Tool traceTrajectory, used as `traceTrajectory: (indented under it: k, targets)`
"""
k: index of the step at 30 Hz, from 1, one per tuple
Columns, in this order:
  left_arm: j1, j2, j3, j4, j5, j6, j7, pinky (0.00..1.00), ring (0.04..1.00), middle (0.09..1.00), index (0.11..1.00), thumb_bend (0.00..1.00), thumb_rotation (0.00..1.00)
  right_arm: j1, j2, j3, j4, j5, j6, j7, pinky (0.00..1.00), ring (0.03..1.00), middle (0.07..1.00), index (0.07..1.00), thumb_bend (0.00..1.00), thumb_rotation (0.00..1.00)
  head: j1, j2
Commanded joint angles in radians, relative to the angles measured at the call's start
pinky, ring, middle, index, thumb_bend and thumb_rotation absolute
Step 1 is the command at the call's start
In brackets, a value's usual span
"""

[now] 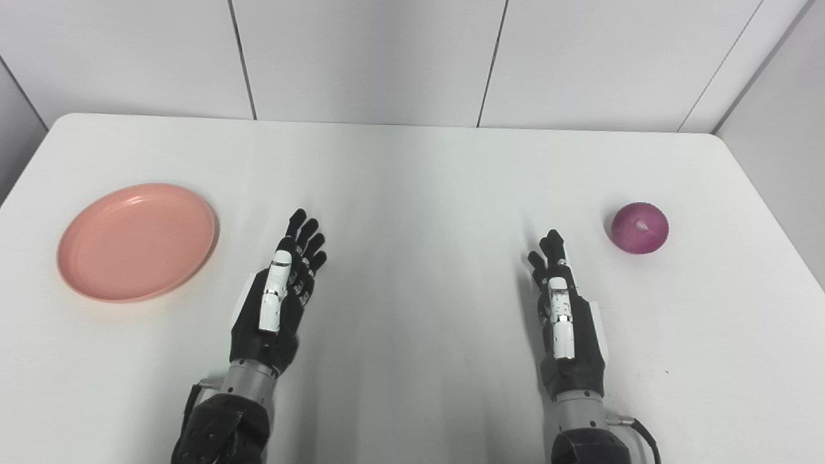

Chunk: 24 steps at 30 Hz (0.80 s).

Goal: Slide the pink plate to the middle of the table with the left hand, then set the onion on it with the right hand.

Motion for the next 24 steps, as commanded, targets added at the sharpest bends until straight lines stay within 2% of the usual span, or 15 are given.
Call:
traceTrajectory:
  k: [1, 8, 12, 16, 17, 18, 19, 20, 24]
  targets:
    - [0.008, 0.002, 0.002, -0.002, -0.001, 0.011, 0.003, 0.99, 0.992, 1.000, 0.992, 0.46, 1.00, 0.006, 0.003, 0.004, -0.039, -0.004, -0.021, 0.004, 1.00, 0.959, 0.983, 0.990, 0.28, 1.00, 0.001, -0.001]
    - [0.009, 0.001, 0.000, -0.003, 0.000, 0.012, 0.004, 0.99, 0.991, 1.000, 0.990, 0.47, 1.00, 0.006, 0.000, 0.007, -0.040, -0.011, -0.024, 0.004, 1.00, 0.962, 0.983, 0.991, 0.25, 1.00, 0.009, -0.005]
    - [0.007, -0.006, -0.004, 0.007, 0.007, 0.008, 0.009, 0.98, 0.982, 0.994, 0.983, 0.47, 1.00, 0.003, -0.003, 0.002, -0.038, -0.003, -0.024, 0.007, 1.00, 0.964, 0.984, 0.989, 0.24, 1.00, 0.040, -0.012]
    - [0.008, -0.023, -0.015, 0.016, 0.022, 0.001, 0.020, 0.98, 0.976, 0.986, 0.975, 0.47, 1.00, 0.005, -0.014, -0.007, -0.039, 0.018, -0.025, 0.017, 1.00, 0.968, 0.989, 0.993, 0.23, 1.00, 0.104, -0.025]
    - [0.008, -0.028, -0.020, 0.018, 0.028, -0.002, 0.023, 0.98, 0.975, 0.984, 0.973, 0.47, 1.00, 0.005, -0.018, -0.012, -0.039, 0.023, -0.026, 0.020, 1.00, 0.971, 0.991, 0.994, 0.23, 1.00, 0.139, -0.031]
    - [0.009, -0.032, -0.023, 0.020, 0.031, -0.004, 0.025, 0.98, 0.974, 0.984, 0.972, 0.47, 1.00, 0.005, -0.021, -0.015, -0.039, 0.026, -0.026, 0.023, 1.00, 0.973, 0.992, 0.995, 0.23, 1.00, 0.139, -0.031]
    - [0.010, -0.040, -0.029, 0.021, 0.042, -0.005, 0.031, 0.98, 0.972, 0.982, 0.969, 0.48, 1.00, 0.006, -0.024, -0.020, -0.040, 0.027, -0.026, 0.024, 1.00, 0.976, 0.993, 0.997, 0.22, 1.00, 0.180, -0.039]
    - [0.011, -0.046, -0.033, 0.022, 0.049, -0.005, 0.037, 0.98, 0.971, 0.982, 0.967, 0.48, 1.00, 0.006, -0.026, -0.024, -0.042, 0.027, -0.026, 0.024, 1.00, 0.977, 0.994, 0.999, 0.22, 1.00, 0.180, -0.039]
    - [0.010, -0.071, -0.049, 0.043, 0.065, -0.018, 0.046, 0.97, 0.971, 0.983, 0.964, 0.48, 1.00, 0.006, -0.038, -0.040, -0.045, 0.051, -0.026, 0.035, 1.00, 0.985, 1.000, 1.000, 0.20, 1.00, 0.268, -0.059]
